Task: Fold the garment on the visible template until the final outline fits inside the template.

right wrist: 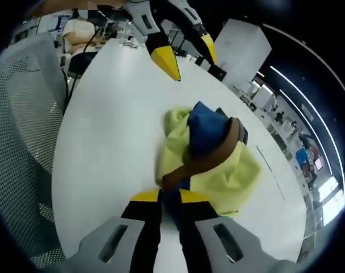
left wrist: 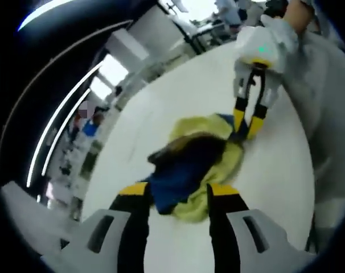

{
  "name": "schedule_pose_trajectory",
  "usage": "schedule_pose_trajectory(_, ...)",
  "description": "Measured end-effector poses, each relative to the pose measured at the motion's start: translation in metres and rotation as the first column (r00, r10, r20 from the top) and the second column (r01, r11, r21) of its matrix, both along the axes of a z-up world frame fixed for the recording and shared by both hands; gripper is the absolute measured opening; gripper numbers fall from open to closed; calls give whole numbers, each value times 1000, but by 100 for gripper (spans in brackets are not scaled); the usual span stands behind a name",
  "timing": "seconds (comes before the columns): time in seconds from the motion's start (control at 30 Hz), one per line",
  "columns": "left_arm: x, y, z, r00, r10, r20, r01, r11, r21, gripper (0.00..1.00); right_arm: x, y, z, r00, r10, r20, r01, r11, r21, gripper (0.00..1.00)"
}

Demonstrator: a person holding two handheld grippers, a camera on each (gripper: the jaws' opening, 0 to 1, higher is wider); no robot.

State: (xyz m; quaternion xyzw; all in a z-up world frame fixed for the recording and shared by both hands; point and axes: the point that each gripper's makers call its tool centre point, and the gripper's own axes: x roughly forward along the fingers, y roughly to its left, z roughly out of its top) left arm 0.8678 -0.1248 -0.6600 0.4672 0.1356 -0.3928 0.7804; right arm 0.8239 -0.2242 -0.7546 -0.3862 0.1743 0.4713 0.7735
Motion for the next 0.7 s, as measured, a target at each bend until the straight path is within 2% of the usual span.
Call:
schedule_pose_trajectory(0.2,11,-5,-8,999,-53,10,52,996,79,35,0,-1,1,1000,2,2,-2,1000,-3,8)
schedule_pose_trajectory(0.4,21,-8,-15,997,-80,14,78,990,118,34,0,0,0,1000,9,1,-9,1000,-12,7)
schedule_pose_trajectory(0.57,28,-14,-18,993,-118,20,113,979,170,33,1,-1,1,1000,10,1,-10,1000,-13,5)
schedule_pose_trajectory(0.7,35,-17,-23,986,-165,29,153,957,247,31,2,-1,4,1000,8,5,-8,1000,-9,4)
